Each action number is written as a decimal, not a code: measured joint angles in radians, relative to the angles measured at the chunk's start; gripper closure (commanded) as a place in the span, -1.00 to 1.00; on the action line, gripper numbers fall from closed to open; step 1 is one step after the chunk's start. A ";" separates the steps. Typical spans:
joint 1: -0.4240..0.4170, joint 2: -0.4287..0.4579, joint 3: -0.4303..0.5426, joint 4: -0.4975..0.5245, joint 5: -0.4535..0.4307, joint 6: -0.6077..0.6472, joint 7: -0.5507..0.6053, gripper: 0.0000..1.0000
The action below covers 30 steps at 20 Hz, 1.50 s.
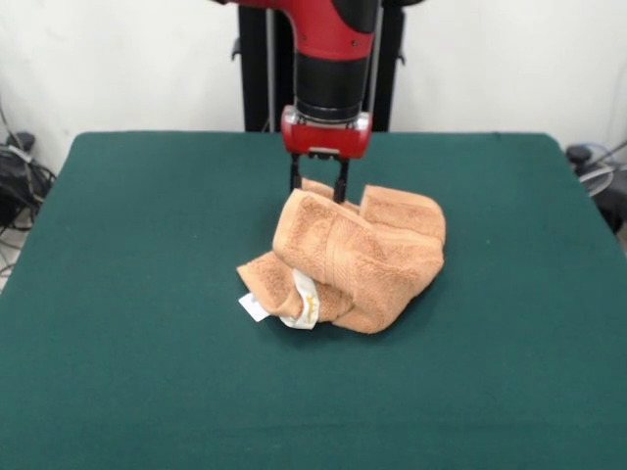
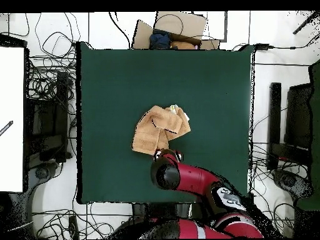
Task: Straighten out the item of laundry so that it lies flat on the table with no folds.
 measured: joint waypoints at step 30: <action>0.016 -0.030 0.000 -0.087 0.003 0.153 0.000 -1.00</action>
